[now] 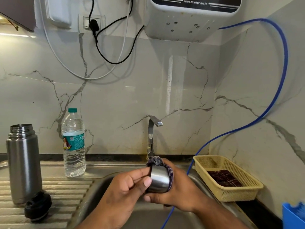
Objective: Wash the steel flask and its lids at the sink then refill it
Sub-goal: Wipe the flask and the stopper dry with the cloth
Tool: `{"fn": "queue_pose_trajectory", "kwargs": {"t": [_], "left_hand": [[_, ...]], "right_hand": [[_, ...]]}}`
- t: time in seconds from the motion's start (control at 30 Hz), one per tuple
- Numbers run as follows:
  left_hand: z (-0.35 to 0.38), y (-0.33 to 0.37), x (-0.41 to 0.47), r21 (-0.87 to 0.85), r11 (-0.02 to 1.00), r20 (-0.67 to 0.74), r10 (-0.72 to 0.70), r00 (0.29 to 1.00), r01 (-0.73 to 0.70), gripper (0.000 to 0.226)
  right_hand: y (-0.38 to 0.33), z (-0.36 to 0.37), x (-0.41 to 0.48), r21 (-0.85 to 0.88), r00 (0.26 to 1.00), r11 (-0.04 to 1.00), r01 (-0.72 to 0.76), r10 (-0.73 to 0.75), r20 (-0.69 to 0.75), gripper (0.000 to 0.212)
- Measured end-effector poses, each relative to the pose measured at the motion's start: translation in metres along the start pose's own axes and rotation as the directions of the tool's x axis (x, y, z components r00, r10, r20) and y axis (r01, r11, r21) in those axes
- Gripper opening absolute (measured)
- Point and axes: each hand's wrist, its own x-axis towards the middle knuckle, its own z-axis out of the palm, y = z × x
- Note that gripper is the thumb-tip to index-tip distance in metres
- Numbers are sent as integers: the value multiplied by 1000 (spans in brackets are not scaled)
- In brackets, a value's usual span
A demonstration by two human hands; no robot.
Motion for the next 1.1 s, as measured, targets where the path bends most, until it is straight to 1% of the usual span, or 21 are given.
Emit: {"fn": "queue_pose_trajectory", "kwargs": {"t": [0.07, 0.1, 0.13, 0.17, 0.23, 0.27, 0.3, 0.33, 0.37, 0.4, 0.47, 0.53, 0.6, 0.67, 0.73, 0.8, 0.87, 0.9, 0.97, 1.03, 1.1], "left_hand": [[1, 3, -1, 35, 999, -14, 35, 999, -34, 27], [0, 2, 0, 33, 999, -20, 43, 999, -42, 26], [0, 2, 1, 12, 999, -30, 39, 999, -39, 24], [-1, 1, 3, -35, 999, -32, 21, 999, -23, 24], [-4, -3, 5, -134, 990, 12, -31, 999, 32, 33], [-4, -4, 5, -164, 985, 34, -43, 999, 48, 39], [-5, -4, 5, -176, 983, 39, -34, 999, 41, 41], [-6, -4, 4, -169, 985, 28, -16, 999, 20, 39], [-5, -4, 3, -138, 990, 11, 9, 1000, -8, 34], [-4, -1, 3, -92, 995, 0, 42, 999, -42, 30], [-1, 2, 1, -29, 996, -2, 83, 997, -83, 29], [-2, 2, 1, 3, 994, -8, 107, 994, -107, 29], [-5, -2, 2, 50, 993, -8, 109, 994, -109, 31], [-7, -5, 2, 58, 996, 16, 71, 997, -72, 34], [-8, -5, 0, 39, 999, 83, 12, 997, -16, 37], [-7, -2, 0, -57, 996, 124, -56, 991, 64, 40], [-7, -3, 2, -260, 950, 70, -159, 985, 172, 38], [-6, -5, 2, -326, 925, 26, -198, 980, 195, 38], [-6, -11, 1, -315, 928, -35, -219, 975, 197, 29], [-3, -14, 0, -275, 944, -65, -207, 976, 182, 25], [-1, -15, -2, -234, 963, -88, -159, 983, 135, 22]], "right_hand": [[-1, 2, -1, 77, 1000, 997, -8, 8, 0, 88], [-1, 3, -1, 68, 999, 997, 26, -25, -22, 90], [-2, 2, -2, 13, 996, 997, 71, -70, -51, 92], [-2, 1, -2, -87, 991, 990, 113, -119, -66, 91], [-8, -4, -3, -333, 974, 922, 199, -222, -33, 84], [-10, -5, -2, -406, 968, 885, 229, -252, -4, 80], [-10, -6, -2, -425, 964, 872, 241, -266, 2, 78], [-9, -5, -1, -396, 964, 888, 235, -265, -22, 78], [-8, -4, -1, -320, 971, 925, 204, -234, -58, 77], [-9, -3, 0, -209, 983, 967, 143, -163, -81, 76], [-13, 0, 1, 16, 1000, 1000, -2, 2, -22, 67], [-11, 3, 1, 103, 998, 993, -57, 58, -2, 66], [-9, 6, 1, 114, 997, 993, -26, 34, -70, 82], [-6, 6, 0, -22, 987, 998, 66, -68, -144, 86], [-5, 4, 0, -145, 973, 979, 140, -163, -164, 81], [-2, 1, 1, -247, 963, 952, 183, -224, -151, 79], [-1, -1, 2, -385, 966, 903, 191, -242, -91, 83], [0, -2, 2, -444, 971, 876, 187, -234, -53, 87], [0, -1, 1, -537, 977, 823, 188, -211, 20, 94], [0, 2, 1, -543, 978, 817, 192, -207, 35, 97], [1, 4, 1, -423, 980, 890, 172, -196, -15, 94]]}}
